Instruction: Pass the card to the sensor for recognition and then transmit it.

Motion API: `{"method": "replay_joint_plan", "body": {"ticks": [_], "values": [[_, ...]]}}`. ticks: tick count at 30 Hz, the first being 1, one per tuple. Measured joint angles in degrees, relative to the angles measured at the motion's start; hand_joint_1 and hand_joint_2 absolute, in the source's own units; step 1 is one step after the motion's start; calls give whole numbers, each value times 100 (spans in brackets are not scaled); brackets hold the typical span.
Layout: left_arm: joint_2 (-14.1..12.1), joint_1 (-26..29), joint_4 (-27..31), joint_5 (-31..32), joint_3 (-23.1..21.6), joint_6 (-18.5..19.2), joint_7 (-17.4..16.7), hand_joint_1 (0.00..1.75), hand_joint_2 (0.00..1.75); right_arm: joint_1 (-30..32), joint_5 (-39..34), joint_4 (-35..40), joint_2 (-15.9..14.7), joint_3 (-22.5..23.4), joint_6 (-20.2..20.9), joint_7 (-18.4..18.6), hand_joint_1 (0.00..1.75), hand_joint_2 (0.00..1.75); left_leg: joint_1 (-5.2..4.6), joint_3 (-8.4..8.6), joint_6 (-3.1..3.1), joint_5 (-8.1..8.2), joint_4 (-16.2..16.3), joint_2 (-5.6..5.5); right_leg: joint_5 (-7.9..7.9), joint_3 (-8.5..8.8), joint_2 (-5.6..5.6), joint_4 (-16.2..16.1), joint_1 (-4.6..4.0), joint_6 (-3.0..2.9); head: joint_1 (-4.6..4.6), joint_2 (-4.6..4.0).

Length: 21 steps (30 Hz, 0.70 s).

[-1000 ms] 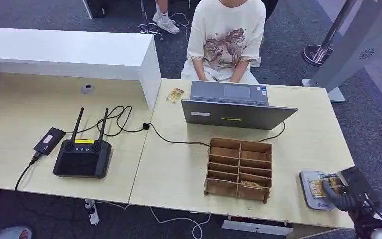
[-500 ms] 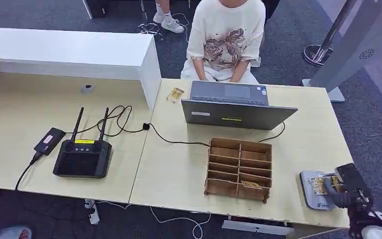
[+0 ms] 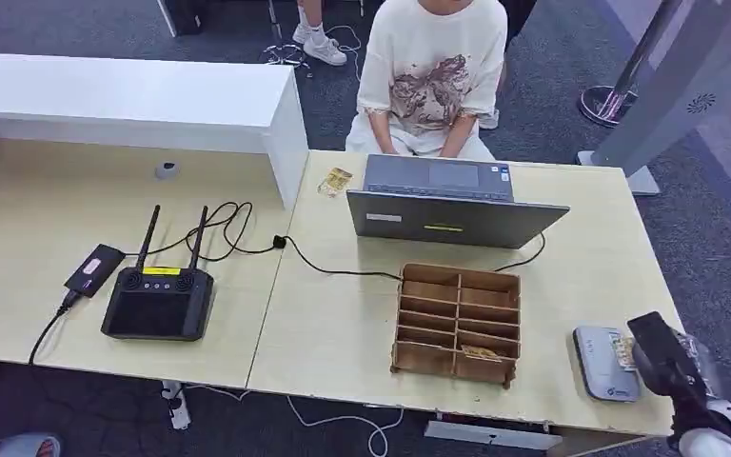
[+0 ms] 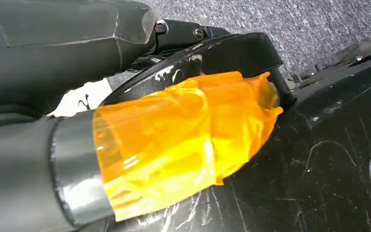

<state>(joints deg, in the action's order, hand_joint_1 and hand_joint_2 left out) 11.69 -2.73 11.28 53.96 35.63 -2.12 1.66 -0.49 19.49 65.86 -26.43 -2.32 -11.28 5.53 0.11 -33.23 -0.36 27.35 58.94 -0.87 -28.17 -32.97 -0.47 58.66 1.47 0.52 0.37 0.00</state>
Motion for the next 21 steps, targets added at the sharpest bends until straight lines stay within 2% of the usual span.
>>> {"method": "replay_joint_plan", "body": {"ticks": [6, 10, 15, 21], "values": [[4, -17, 0, -17, 2, 7, -68, 0, 0, -49, 197, -13, 50, 0, -42, 26, 175, 175, 0, 0, 0, 0, 0, 1, 0, 1, 1, 0, 0, 0, 0, 0], [11, -37, 0, -35, 2, 7, -92, 0, 0, -151, 129, -35, 103, 2, 70, 2, 175, 175, 0, 2, 0, -1, 0, 0, 1, 2, 0, 0, 0, 0, 0, 0], [17, -37, 0, -63, 4, 7, -101, 0, 0, -177, -734, 11, 164, 125, 504, -270, 175, 175, 0, 1, 0, -1, 0, -1, 1, 2, -1, 0, 0, 0, 0, 0], [17, -38, 0, -131, 15, 7, -153, 0, 0, -167, -1742, 332, 149, 293, 865, -417, 175, 175, -1, 1, 0, -1, 0, 0, 1, 0, 0, 1, 0, 0, 0, 0]]}}
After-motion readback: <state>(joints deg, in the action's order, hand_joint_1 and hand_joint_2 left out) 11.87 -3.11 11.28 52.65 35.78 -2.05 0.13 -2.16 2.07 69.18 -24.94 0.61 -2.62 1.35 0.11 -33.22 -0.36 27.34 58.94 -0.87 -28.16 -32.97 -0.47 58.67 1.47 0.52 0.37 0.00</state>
